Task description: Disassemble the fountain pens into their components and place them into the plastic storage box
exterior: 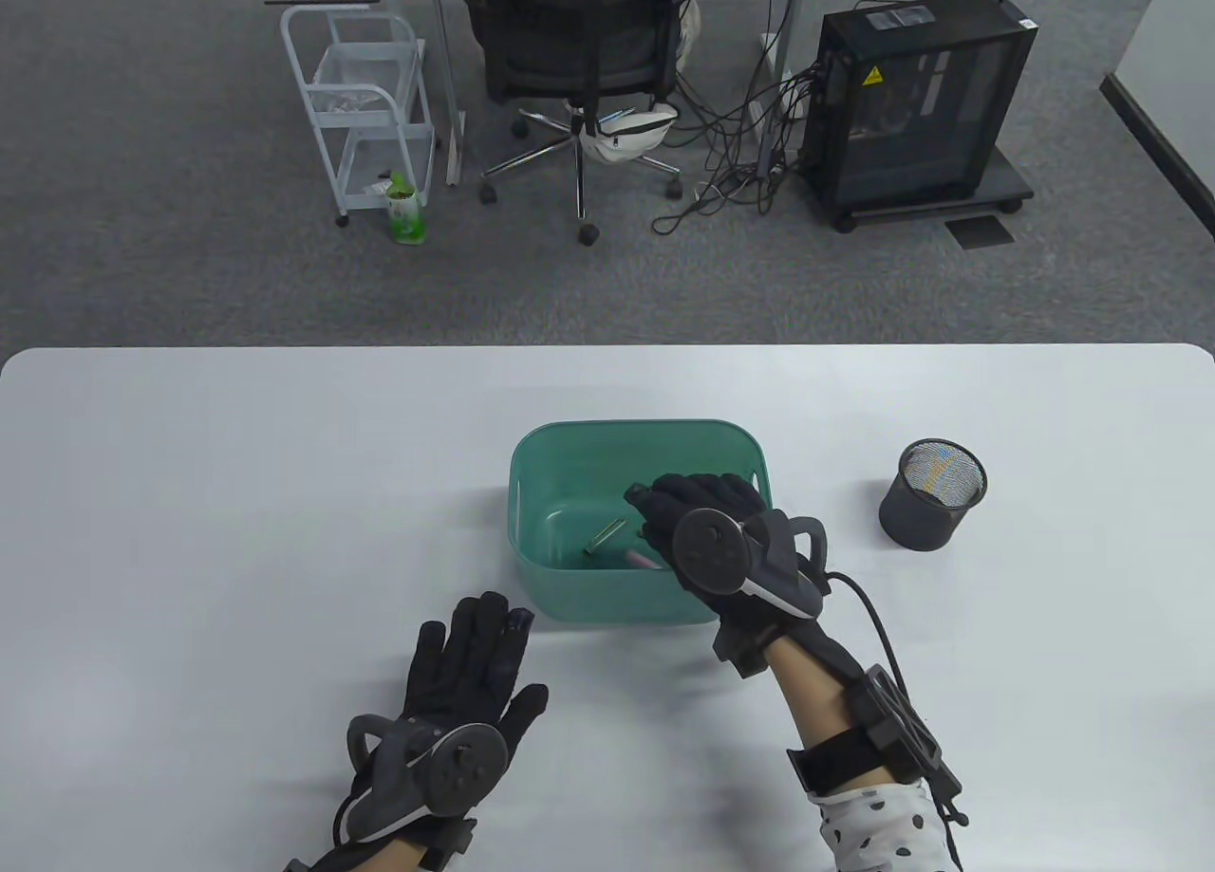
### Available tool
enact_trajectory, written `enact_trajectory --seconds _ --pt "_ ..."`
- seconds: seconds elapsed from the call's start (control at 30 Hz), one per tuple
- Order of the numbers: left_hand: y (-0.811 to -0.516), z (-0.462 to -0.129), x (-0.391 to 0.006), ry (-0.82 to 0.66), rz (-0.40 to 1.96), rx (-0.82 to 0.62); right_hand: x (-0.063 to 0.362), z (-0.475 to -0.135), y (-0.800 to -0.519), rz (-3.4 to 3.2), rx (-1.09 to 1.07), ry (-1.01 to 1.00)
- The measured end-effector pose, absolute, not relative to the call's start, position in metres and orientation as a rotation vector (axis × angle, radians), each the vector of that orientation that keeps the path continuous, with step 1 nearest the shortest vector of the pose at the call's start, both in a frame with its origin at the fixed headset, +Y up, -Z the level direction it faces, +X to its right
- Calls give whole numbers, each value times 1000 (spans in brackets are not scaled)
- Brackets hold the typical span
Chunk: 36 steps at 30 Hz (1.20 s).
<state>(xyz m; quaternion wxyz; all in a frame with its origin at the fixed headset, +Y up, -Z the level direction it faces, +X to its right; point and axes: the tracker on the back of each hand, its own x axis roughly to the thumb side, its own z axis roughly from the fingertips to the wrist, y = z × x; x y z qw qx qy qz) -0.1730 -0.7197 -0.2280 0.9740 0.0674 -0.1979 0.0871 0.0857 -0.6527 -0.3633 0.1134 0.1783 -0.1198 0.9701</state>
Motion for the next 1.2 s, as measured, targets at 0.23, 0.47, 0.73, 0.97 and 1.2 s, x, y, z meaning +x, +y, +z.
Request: enact_trajectory --seconds 0.23,0.47,0.73,0.97,1.2 --pt "-719 -228 -173 -402 176 137 100 -337 -646 2837 609 -464" --pt "-720 -228 -171 -424 169 137 130 -295 -650 2869 623 -549" --pt "-721 -228 -168 -450 140 148 156 -251 -678 2915 608 -488" --pt "-721 -228 -167 -455 146 145 161 -229 -698 2951 599 -434" --pt "-722 -228 -167 -457 152 137 158 -224 -709 2926 566 -439"
